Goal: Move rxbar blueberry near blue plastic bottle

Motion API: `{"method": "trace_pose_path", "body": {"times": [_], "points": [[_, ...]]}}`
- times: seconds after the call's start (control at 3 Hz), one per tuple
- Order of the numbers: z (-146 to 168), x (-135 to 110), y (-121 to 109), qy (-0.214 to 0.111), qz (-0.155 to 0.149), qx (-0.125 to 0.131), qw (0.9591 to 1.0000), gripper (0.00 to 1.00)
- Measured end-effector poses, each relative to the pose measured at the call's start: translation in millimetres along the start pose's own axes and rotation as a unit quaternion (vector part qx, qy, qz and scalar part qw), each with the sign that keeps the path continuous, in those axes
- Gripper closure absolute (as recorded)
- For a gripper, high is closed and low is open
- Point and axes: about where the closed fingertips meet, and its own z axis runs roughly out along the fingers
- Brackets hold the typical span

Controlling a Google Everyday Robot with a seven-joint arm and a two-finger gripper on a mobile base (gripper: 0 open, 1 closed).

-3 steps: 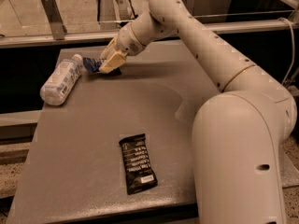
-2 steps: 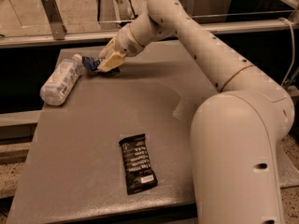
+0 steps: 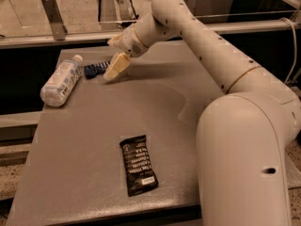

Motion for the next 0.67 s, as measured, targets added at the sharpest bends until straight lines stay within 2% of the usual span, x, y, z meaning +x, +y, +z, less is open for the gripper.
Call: {"method": "trace_pose_path", "body": {"times": [0.33, 0.67], "points": [[-36.6, 6.7, -2.4, 0.004, 0.002, 0.023, 0.9997, 0.00], [-107.9, 20.8, -1.9, -0.006, 0.004, 0.063, 0.9980, 0.00]]}}
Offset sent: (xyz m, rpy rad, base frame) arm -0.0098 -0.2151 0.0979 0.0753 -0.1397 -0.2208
